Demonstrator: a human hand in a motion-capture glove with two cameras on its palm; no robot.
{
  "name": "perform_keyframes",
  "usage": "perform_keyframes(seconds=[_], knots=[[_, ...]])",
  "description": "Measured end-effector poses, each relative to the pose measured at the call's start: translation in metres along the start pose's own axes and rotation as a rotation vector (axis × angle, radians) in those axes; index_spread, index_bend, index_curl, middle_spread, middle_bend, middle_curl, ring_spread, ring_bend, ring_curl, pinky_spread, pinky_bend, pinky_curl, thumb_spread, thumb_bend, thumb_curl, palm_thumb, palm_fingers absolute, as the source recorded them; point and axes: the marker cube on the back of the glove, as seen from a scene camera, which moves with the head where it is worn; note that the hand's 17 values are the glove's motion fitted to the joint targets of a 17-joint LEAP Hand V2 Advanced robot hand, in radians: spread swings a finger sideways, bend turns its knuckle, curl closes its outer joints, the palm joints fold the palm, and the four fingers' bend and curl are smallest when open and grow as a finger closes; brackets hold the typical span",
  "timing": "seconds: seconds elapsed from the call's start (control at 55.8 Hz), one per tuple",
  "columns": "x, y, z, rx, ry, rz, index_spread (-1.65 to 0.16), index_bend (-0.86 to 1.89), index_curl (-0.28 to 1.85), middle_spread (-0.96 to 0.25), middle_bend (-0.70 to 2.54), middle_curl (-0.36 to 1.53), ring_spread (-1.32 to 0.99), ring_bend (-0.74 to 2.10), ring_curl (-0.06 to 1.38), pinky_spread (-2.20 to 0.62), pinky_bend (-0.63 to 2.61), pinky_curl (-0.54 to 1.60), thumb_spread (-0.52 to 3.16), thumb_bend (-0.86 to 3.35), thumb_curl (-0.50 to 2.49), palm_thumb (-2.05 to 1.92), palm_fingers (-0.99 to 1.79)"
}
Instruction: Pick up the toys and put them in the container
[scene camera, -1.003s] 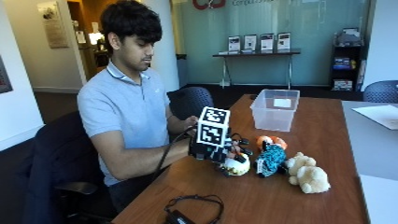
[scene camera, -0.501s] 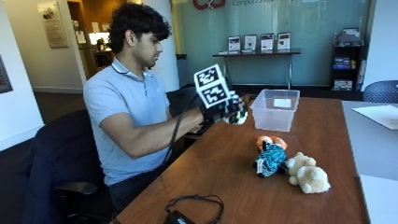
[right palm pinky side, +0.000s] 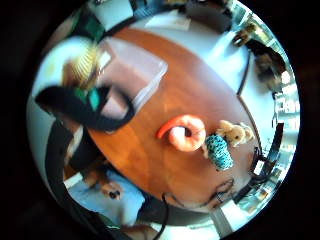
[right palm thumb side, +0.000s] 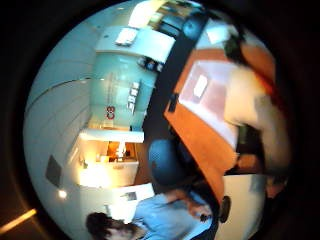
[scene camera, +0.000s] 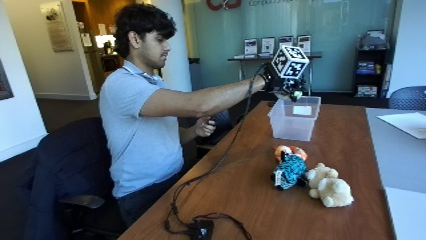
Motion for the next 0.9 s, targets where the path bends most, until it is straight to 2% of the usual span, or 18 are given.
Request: perform_keyframes(seconds=[0.018, 0.036, 0.107, 0.197, 0.34, 0.466, 0.609, 0.752, 0.895], knots=[[0.001, -0.001, 0.003, -0.037, 0.002, 0.009, -0.27, 0.14, 0.36, 0.0, 0.19, 0.3, -0.15, 0.59, 0.37, -0.32, 1.19, 0.48, 1.62, 0.55, 0.5, 0.73, 0.22], [0.003, -0.001, 0.005, -0.061, 0.006, 0.015, -0.28, 0.13, 0.36, 0.01, 0.14, 0.28, -0.13, 0.47, 0.34, -0.27, 1.24, 0.5, 1.61, 0.49, 0.46, 0.62, -0.02], [0.017, 0.002, 0.007, -0.044, 0.046, 0.038, -0.28, 0.1, 0.31, 0.02, 0.12, 0.26, -0.07, 0.28, 0.25, -0.15, 1.21, 0.45, 1.54, 0.3, 0.34, 0.25, -0.26], [0.051, 0.017, -0.002, 0.017, 0.099, 0.101, -0.29, 0.1, 0.27, 0.02, 0.11, 0.24, -0.03, 0.21, 0.2, -0.06, 1.2, 0.41, 1.44, 0.14, 0.28, 0.02, -0.24], [0.117, 0.051, -0.022, 0.028, 0.095, 0.218, -0.3, 0.13, 0.25, 0.02, 0.11, 0.22, 0.0, 0.19, 0.21, 0.02, 1.15, 0.38, 1.37, 0.05, 0.27, -0.03, -0.21], [0.181, 0.091, -0.029, -0.022, 0.165, 0.355, -0.31, 0.15, 0.26, 0.02, 0.11, 0.21, 0.01, 0.18, 0.21, 0.06, 1.11, 0.36, 1.37, 0.02, 0.28, 0.01, -0.19], [0.25, 0.137, -0.007, -0.125, 0.308, 0.502, -0.32, 0.16, 0.27, 0.02, 0.12, 0.2, 0.01, 0.15, 0.21, 0.08, 1.07, 0.35, 1.4, 0.03, 0.3, 0.05, -0.19], [0.283, 0.163, 0.017, -0.137, 0.315, 0.521, -0.33, 0.13, 0.26, 0.02, 0.12, 0.2, 0.01, 0.14, 0.19, 0.09, 1.08, 0.35, 1.44, 0.05, 0.31, 0.1, -0.25], [0.295, 0.158, 0.036, -0.114, 0.409, 0.519, -0.32, 0.08, 0.23, 0.02, 0.12, 0.2, 0.01, 0.15, 0.18, 0.09, 1.17, 0.37, 1.47, 0.07, 0.32, 0.17, -0.26]])
